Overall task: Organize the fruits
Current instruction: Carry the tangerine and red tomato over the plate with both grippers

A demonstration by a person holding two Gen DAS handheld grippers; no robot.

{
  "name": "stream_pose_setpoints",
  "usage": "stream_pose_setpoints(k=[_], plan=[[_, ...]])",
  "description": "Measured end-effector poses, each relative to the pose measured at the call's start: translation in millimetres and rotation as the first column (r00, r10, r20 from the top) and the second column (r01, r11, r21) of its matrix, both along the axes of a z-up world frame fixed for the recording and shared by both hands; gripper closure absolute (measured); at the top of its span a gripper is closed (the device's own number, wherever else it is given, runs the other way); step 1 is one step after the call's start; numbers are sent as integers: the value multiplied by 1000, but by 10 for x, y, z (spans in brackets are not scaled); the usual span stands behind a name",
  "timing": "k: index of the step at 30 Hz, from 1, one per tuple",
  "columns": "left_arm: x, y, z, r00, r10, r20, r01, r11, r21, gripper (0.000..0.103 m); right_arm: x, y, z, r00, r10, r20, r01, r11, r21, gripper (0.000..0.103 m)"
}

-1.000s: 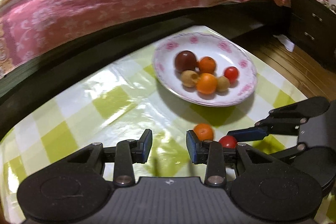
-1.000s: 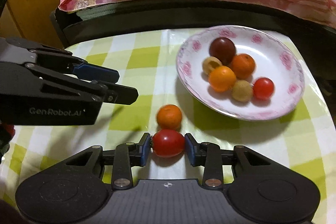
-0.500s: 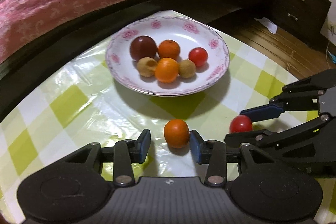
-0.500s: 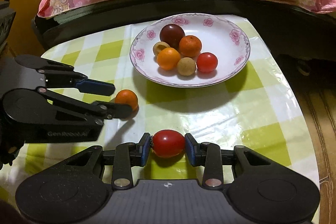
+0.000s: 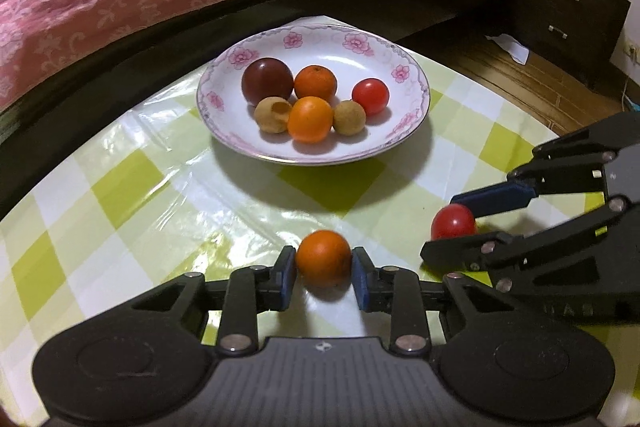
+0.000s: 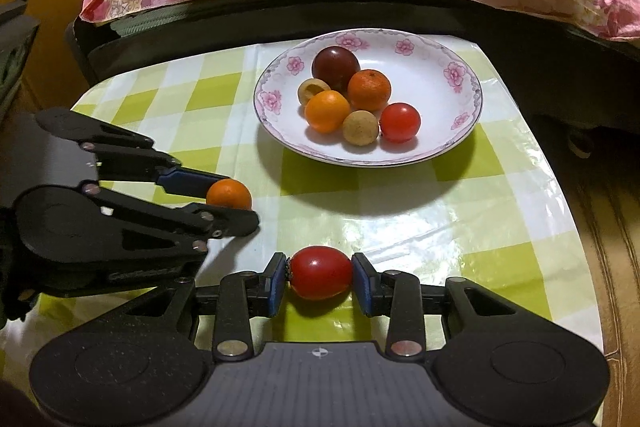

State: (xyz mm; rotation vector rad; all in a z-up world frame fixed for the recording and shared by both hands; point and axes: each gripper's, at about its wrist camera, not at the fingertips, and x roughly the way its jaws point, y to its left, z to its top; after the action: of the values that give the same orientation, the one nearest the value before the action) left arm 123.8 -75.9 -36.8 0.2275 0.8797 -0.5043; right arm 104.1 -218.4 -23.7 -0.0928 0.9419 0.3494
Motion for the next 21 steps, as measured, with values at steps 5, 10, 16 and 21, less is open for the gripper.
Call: stream_pose_setpoints(k=[5, 10, 16, 21], plan=[[-17, 1, 1, 1000, 10, 6, -10, 1000, 3, 64, 2, 14, -13, 1000, -4, 1, 4, 1000, -5, 71], [-17, -1, 1, 1000, 12, 4, -12, 1000, 2, 64, 1, 9, -12, 1000, -2, 2, 2, 1000, -4, 71], [7, -21, 5, 1000, 12, 7, -12, 1000, 5, 64, -3, -7, -8, 1000, 5, 1, -5, 1000, 4, 70], [23, -51, -1, 1000, 8, 20, -8, 1000, 13, 64, -20, 14, 0, 1000, 13, 1, -13, 1000, -8, 69]])
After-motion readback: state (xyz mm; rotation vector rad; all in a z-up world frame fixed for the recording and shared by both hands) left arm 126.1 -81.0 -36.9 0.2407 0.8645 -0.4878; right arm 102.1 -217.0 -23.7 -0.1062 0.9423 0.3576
